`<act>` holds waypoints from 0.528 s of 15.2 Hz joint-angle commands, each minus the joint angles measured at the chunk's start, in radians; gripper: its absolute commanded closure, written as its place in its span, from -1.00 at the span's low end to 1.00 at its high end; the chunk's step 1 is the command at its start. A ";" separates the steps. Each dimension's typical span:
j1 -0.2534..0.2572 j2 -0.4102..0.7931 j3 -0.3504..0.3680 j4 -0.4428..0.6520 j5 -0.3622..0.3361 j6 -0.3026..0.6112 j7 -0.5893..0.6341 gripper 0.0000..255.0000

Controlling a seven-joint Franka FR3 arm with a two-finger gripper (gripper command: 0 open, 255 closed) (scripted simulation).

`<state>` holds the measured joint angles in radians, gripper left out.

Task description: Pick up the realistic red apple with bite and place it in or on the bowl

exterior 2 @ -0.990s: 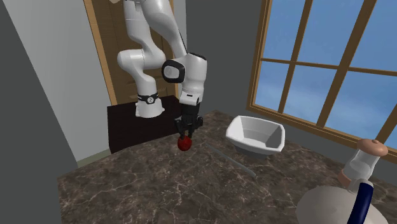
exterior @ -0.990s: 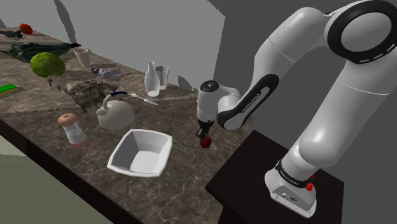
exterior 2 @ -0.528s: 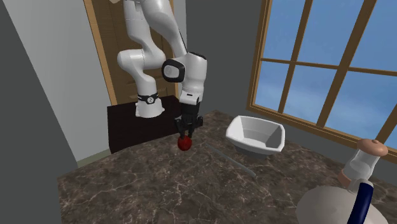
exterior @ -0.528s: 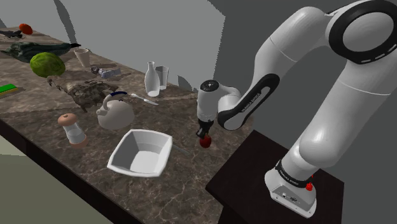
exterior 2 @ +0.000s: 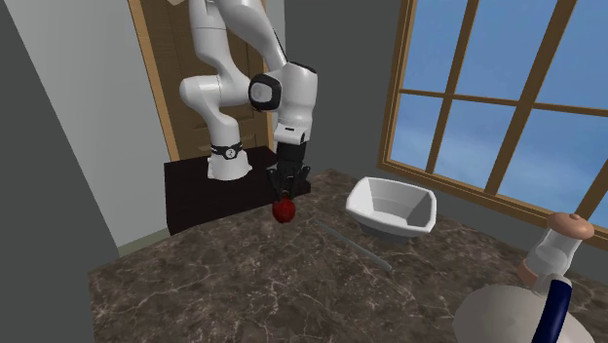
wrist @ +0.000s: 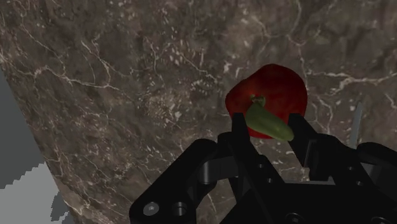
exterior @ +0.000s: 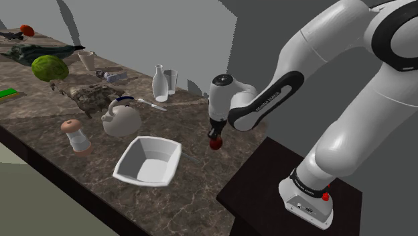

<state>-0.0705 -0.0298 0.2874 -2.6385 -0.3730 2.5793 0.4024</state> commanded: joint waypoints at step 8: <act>0.025 -0.127 -0.003 0.014 0.120 -0.125 -0.104 1.00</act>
<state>-0.0496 -0.1418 0.2849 -2.6246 -0.2650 2.4690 0.3081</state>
